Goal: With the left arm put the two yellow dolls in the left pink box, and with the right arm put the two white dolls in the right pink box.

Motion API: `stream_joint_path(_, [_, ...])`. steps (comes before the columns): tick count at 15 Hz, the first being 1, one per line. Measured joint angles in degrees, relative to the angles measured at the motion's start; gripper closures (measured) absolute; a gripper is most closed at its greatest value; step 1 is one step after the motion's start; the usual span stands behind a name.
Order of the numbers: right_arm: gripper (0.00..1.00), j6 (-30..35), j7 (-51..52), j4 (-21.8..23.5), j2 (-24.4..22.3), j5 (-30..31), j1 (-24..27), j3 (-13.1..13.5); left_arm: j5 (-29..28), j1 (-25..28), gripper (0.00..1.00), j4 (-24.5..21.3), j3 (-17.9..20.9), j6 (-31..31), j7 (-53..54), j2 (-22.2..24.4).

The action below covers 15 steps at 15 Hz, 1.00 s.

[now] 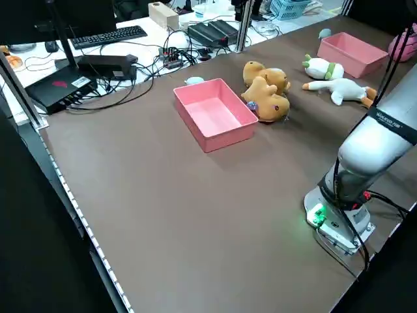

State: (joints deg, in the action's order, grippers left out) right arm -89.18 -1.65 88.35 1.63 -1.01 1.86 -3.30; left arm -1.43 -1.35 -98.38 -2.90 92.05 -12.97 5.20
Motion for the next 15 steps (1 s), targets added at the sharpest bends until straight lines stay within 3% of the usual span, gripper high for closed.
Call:
stream_joint_path(6, [0.01,-0.27,0.00,0.01,0.01,0.00,0.05,-0.05,0.00,0.36,0.00,-0.35,0.01,-0.52,0.33,-1.00])
stream_joint_path(9, [0.01,-1.39,0.03,0.37,0.12,-0.03,-0.28,-0.82,-0.01,-0.13,0.00,-0.78,-0.35,-1.40,0.38,-5.81])
stream_joint_path(12, [0.01,-5.55,0.07,3.05,0.58,-0.05,-2.71,-1.33,-0.01,-0.13,0.00,-0.77,-0.44,-1.78,0.38,-9.28])
stream_joint_path(15, [0.01,-13.91,0.06,9.67,1.52,-0.06,-6.28,-1.50,0.00,-0.21,0.00,-0.75,-0.62,-1.89,0.55,-11.28])
